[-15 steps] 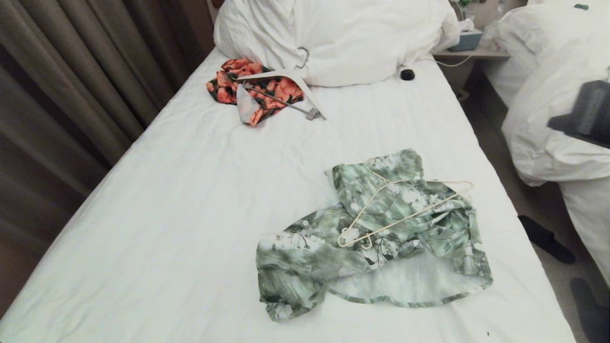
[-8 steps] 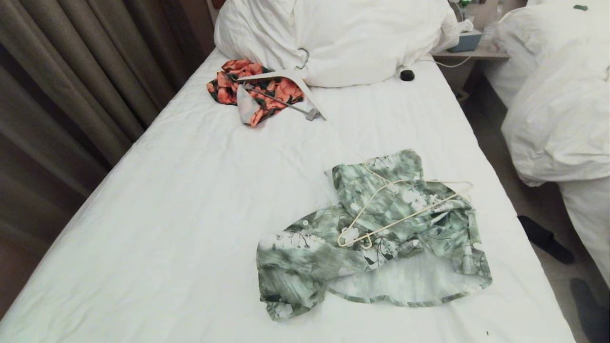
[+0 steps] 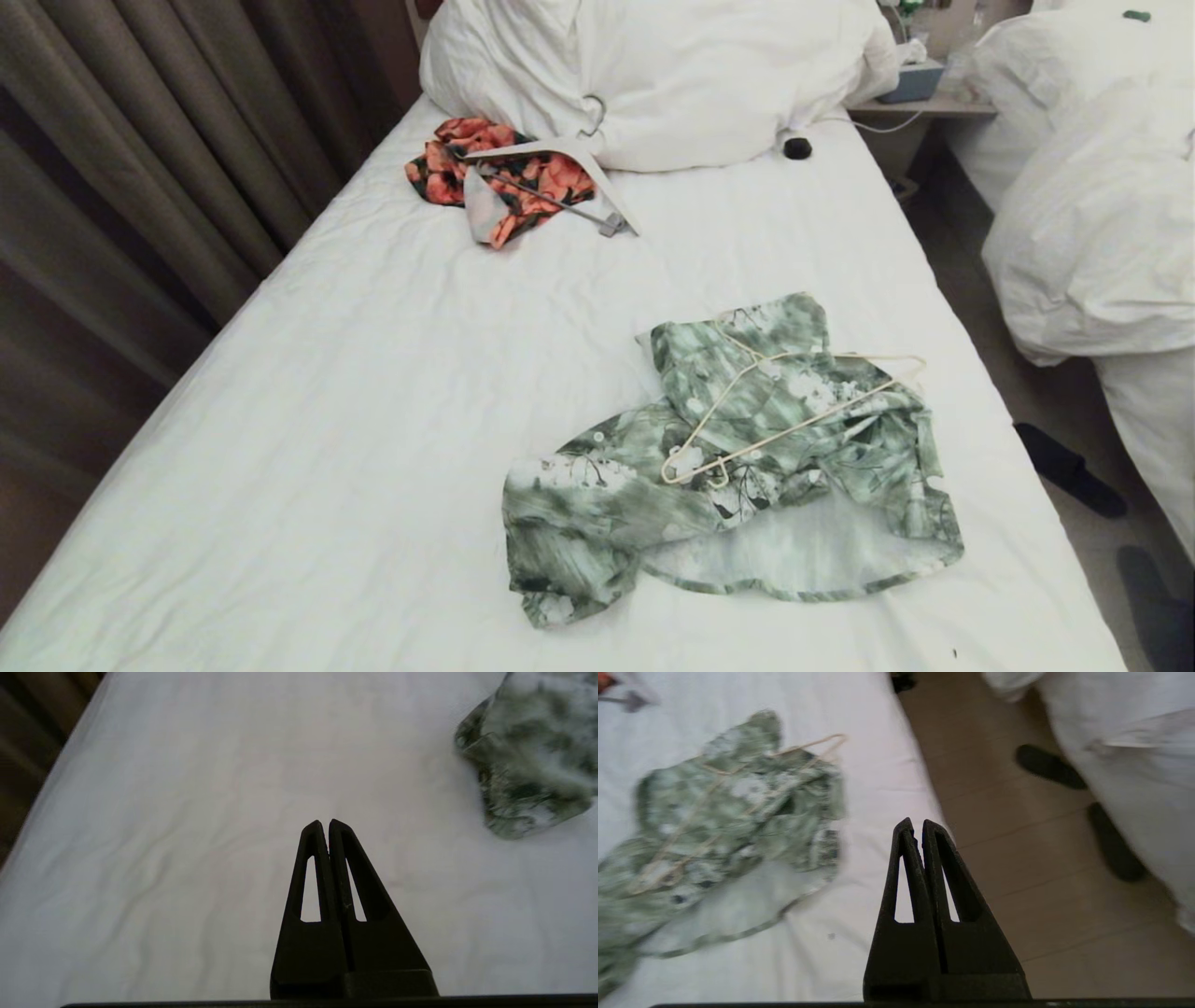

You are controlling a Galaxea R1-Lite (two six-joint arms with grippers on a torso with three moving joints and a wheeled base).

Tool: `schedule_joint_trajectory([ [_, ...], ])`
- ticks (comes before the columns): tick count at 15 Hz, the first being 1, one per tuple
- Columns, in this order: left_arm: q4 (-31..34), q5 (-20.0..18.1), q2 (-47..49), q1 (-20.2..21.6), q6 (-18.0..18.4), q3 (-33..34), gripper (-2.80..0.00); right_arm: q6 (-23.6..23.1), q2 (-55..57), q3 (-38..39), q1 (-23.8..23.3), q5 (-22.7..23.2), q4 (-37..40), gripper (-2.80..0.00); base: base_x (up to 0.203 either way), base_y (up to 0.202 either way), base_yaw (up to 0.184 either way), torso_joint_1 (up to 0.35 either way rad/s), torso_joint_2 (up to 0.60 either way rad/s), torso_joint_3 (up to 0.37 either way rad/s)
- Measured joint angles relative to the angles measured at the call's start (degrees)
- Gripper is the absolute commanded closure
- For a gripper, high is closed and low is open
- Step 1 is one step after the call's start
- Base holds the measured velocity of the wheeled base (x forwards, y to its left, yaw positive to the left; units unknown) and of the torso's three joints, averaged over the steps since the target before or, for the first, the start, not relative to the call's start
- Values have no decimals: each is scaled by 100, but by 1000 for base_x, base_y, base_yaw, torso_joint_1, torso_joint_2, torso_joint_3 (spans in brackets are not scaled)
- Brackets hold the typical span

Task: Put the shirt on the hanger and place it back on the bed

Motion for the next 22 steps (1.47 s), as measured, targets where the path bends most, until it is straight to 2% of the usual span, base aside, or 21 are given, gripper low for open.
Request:
schedule_joint_trajectory([
  [3, 4, 7, 0, -2, -37, 49, 0, -272, -703, 524, -533, 628, -2, 0, 0, 0, 0, 0, 0, 0],
  [6, 4, 16, 0, -5, -71, 61, 0, -617, -1444, 1324, -651, 1339, -65, 0, 0, 0, 0, 0, 0, 0],
  [8, 0, 30, 0, -5, -165, 64, 0, -906, -1727, 2012, -668, 1619, -465, 0, 0, 0, 0, 0, 0, 0],
  [12, -13, 43, 0, -5, -236, 71, 0, -1617, -1905, 3289, -678, 2006, -2050, 0, 0, 0, 0, 0, 0, 0],
  [14, -16, 46, 0, -5, -237, 72, 0, -1854, -1921, 3510, -679, 2186, -2110, 0, 0, 0, 0, 0, 0, 0],
  [16, -16, 41, 0, -5, -237, 72, 0, -1894, -1926, 3553, -662, 2292, -2065, 0, 0, 0, 0, 0, 0, 0],
  [19, -15, 43, 0, -5, -237, 72, 0, -1617, -1926, 3583, -629, 2268, -2065, 0, 0, 0, 0, 0, 0, 0],
  [22, -15, 46, 0, -5, -237, 72, 0, -1590, -1926, 3588, -626, 2256, -2068, 0, 0, 0, 0, 0, 0, 0],
])
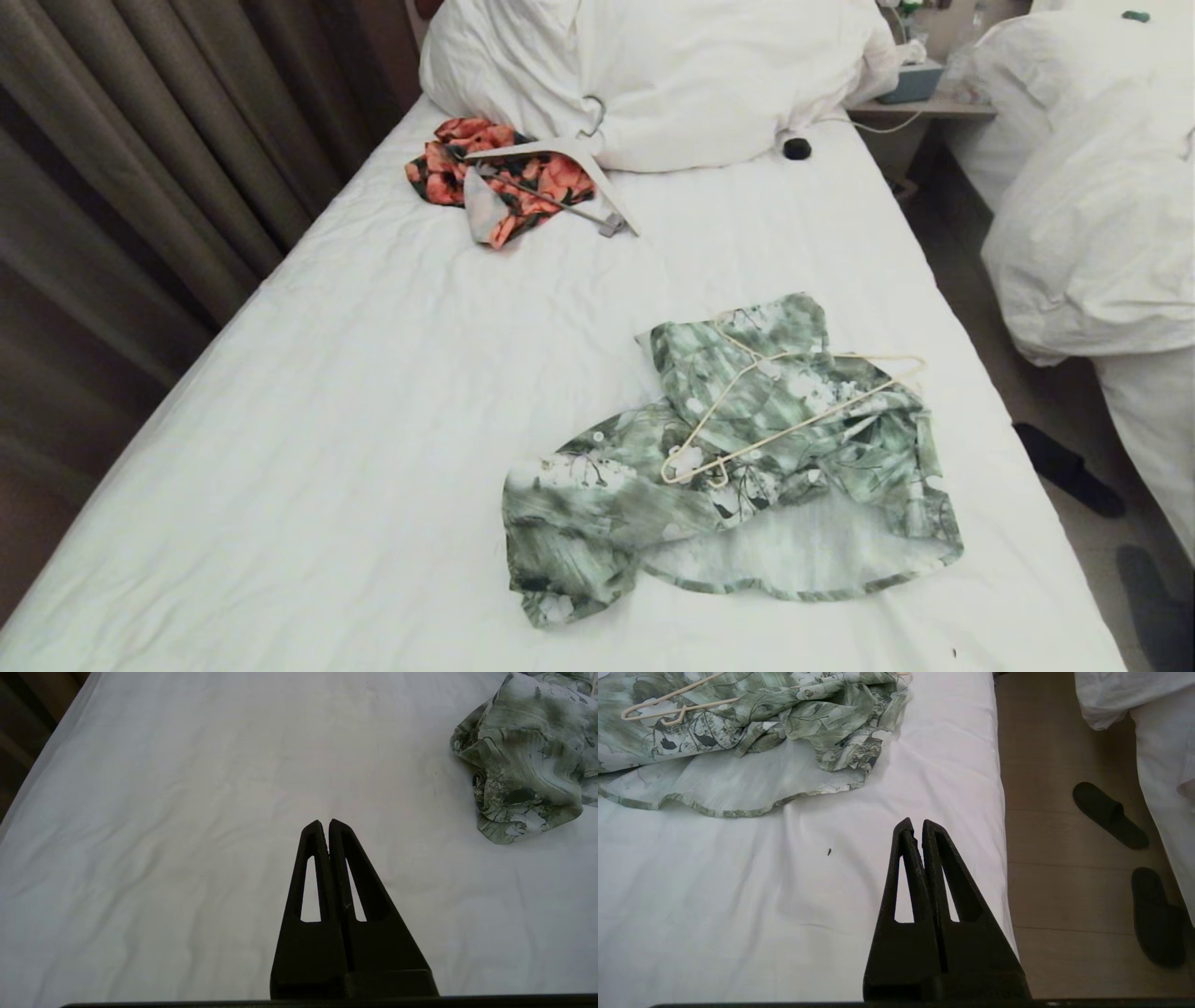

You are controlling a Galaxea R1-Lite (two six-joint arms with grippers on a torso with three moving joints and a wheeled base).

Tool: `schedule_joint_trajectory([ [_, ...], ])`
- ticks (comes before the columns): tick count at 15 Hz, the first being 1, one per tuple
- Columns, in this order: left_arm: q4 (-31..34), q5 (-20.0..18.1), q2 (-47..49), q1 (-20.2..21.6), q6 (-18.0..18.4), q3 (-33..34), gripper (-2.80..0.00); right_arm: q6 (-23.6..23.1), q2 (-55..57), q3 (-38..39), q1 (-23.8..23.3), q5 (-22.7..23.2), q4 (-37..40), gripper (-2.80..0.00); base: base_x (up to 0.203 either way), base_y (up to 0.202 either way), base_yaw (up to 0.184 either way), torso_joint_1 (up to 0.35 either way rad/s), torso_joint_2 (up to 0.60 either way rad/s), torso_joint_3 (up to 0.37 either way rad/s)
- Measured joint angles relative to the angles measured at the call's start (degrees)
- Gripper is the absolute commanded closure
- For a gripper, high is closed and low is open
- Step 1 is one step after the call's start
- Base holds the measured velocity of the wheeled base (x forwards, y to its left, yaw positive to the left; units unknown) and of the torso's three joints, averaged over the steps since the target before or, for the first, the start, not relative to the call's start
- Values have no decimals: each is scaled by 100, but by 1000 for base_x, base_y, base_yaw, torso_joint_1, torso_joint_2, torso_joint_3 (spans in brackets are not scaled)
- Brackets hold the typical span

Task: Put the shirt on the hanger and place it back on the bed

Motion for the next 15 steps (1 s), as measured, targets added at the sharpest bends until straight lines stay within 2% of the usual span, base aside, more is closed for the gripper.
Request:
schedule_joint_trajectory([
  [15, -1, -2, 0, 0, -2, 0, 0, 9, 0, 0, 1, -38, -9, 0, 0, 0, 0, 0, 0, 0],
])
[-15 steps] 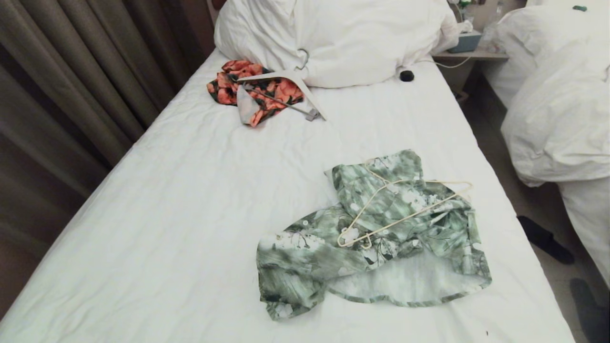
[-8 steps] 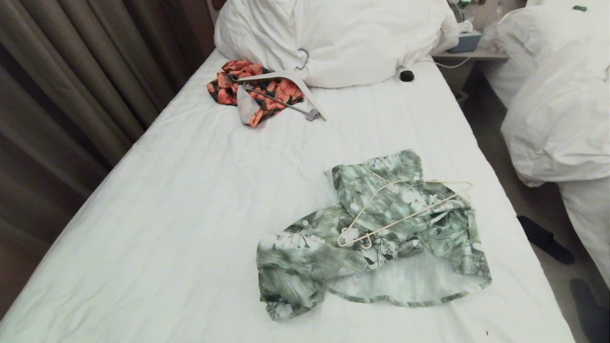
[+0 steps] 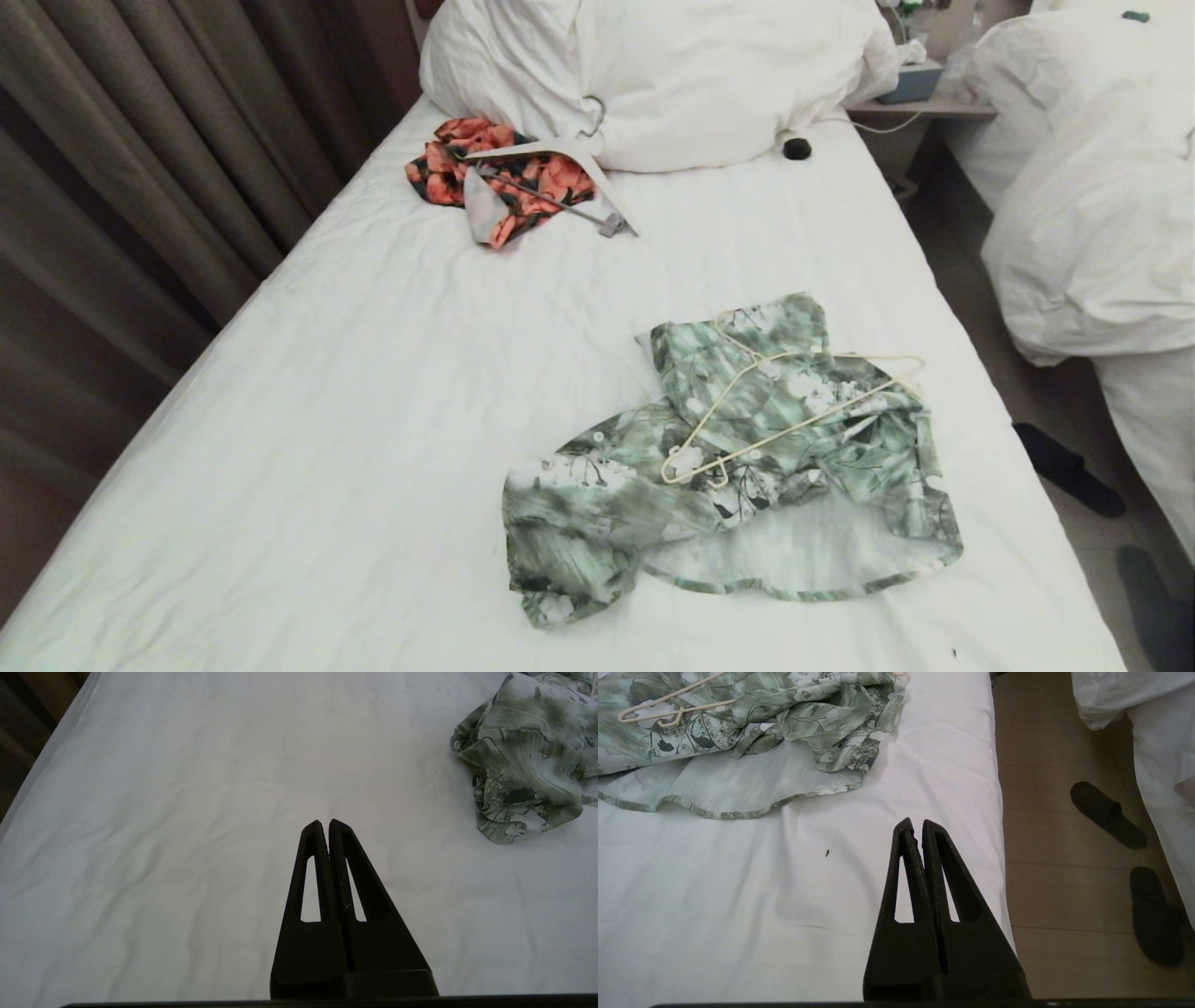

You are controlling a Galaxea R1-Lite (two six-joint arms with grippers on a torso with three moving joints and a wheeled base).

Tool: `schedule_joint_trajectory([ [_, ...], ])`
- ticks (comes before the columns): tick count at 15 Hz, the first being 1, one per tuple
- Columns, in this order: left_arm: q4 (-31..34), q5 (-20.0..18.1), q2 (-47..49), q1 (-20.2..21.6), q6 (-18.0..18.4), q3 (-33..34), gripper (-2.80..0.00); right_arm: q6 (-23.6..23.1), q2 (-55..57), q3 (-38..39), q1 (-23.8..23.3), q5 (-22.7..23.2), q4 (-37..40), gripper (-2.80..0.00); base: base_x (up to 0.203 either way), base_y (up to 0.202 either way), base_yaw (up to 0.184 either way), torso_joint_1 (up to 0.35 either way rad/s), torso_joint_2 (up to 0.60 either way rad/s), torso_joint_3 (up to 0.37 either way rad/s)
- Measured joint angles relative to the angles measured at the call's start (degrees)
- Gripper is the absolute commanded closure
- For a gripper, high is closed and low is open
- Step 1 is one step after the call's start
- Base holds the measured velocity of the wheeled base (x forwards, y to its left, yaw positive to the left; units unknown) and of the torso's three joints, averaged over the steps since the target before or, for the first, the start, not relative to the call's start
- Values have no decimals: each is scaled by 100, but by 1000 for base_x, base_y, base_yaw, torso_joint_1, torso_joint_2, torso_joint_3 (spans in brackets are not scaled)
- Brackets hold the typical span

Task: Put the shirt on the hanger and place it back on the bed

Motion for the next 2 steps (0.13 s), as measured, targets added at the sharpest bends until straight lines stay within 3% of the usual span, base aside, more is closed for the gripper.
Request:
schedule_joint_trajectory([
  [2, 0, 2, 0, 0, 2, 0, 0, 2, 0, 0, 0, 0, -1, 0, 0, 0, 0, 0, 0, 0],
])
